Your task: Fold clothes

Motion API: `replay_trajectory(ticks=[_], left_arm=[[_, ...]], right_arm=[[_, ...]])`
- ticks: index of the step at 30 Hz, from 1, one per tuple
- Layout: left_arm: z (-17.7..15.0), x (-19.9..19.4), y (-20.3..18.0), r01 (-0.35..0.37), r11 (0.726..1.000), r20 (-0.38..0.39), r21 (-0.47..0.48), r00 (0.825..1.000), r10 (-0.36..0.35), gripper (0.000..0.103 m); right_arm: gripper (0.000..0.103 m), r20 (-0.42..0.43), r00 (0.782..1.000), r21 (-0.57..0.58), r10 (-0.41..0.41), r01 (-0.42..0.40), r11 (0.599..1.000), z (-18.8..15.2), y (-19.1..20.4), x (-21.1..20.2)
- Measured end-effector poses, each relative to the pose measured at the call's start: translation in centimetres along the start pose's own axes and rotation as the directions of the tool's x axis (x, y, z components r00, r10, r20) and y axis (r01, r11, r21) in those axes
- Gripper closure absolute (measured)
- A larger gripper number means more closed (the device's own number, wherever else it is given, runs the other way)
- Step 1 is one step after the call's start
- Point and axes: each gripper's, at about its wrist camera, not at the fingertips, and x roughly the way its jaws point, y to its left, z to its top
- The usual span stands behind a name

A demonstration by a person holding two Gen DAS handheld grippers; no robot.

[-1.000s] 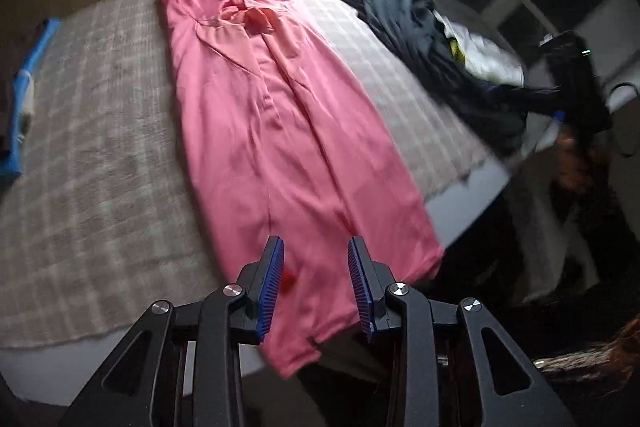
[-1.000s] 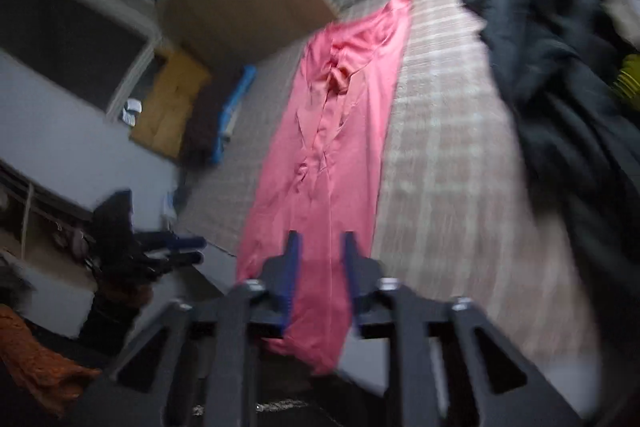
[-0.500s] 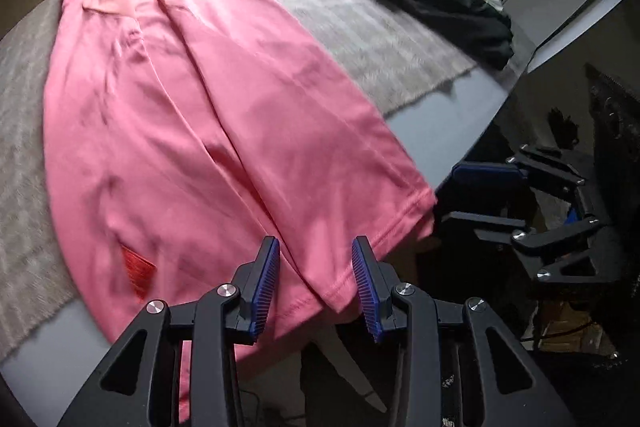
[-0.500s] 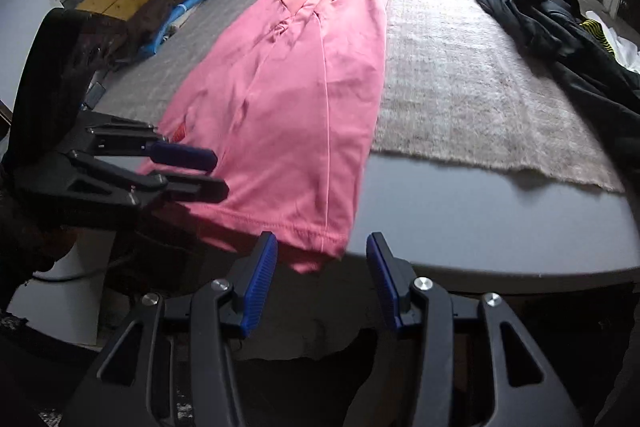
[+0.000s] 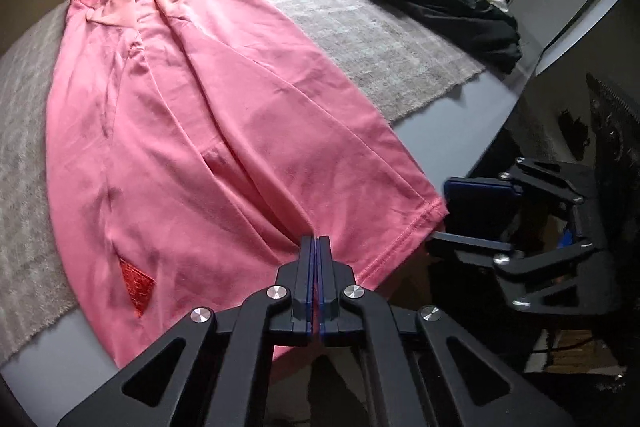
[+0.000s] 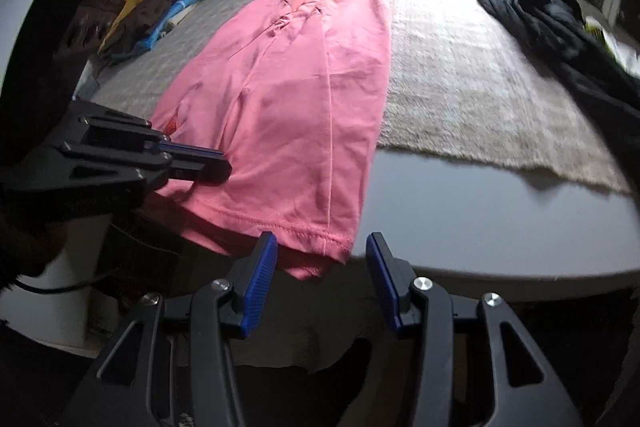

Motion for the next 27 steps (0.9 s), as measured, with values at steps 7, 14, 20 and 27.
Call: replay_trajectory(ticks=[7, 14, 20, 27], left_arm=[[-0.5, -3.0, 0.4, 0.027, 0.999, 0.047, -0.034, 0.999, -0.025, 0.103], [-2.1, -2.2, 1.6, 0.013, 0.997, -0.012, -0.071, 1.000, -0.014, 0.101], [-5.1, -8.1, 4.9, -0.118, 0.984, 0.074, -0.134, 0.989, 0.129, 0.090], [-7.6, -7.5, 7.0, -0.139, 0.960, 0.050, -0.245, 0.987, 0.155, 0.086]], right_arm=[[0.097, 0.008, 1.000, -0.071, -0.021, 0.022, 0.997, 0.4, 1.1, -0.6], [0.095, -0.103, 0.986, -0.201, -0.129, 0.106, 0.974, 0.5, 2.0, -0.3], [0.088, -0.025, 1.000, -0.081, -0.006, 0.004, 0.997, 3.3, 0.9, -4.1], [0.086, 0.027, 0.997, -0.093, 0.075, -0.072, 0.993, 12.1, 2.5, -1.0]])
